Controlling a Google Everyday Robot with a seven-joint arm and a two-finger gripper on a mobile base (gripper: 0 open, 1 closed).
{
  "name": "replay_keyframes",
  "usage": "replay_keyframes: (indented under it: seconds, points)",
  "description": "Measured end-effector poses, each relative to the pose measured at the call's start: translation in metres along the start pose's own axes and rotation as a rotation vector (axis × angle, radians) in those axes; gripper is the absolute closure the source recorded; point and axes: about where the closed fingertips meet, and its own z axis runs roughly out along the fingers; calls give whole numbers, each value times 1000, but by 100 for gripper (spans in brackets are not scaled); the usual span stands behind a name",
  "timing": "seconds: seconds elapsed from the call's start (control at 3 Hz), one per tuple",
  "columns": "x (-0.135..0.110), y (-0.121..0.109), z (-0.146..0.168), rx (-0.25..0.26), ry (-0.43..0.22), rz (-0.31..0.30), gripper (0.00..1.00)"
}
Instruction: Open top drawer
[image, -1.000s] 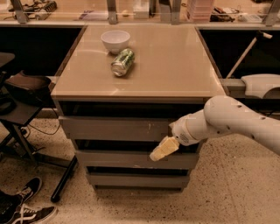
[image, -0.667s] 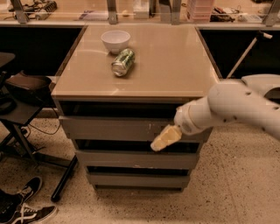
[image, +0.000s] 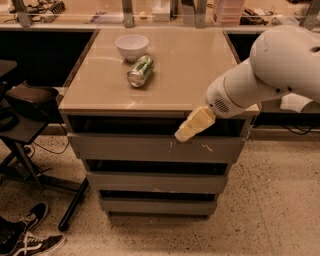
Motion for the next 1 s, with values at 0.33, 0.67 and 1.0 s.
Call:
replay_keyframes:
  seconds: [0.33,0.67,1.0]
  points:
    - [3,-14,10,-24,-10,28,0]
    - [21,5,17,-63,-34,48,0]
    - [65,48,18,-99,-35,92,0]
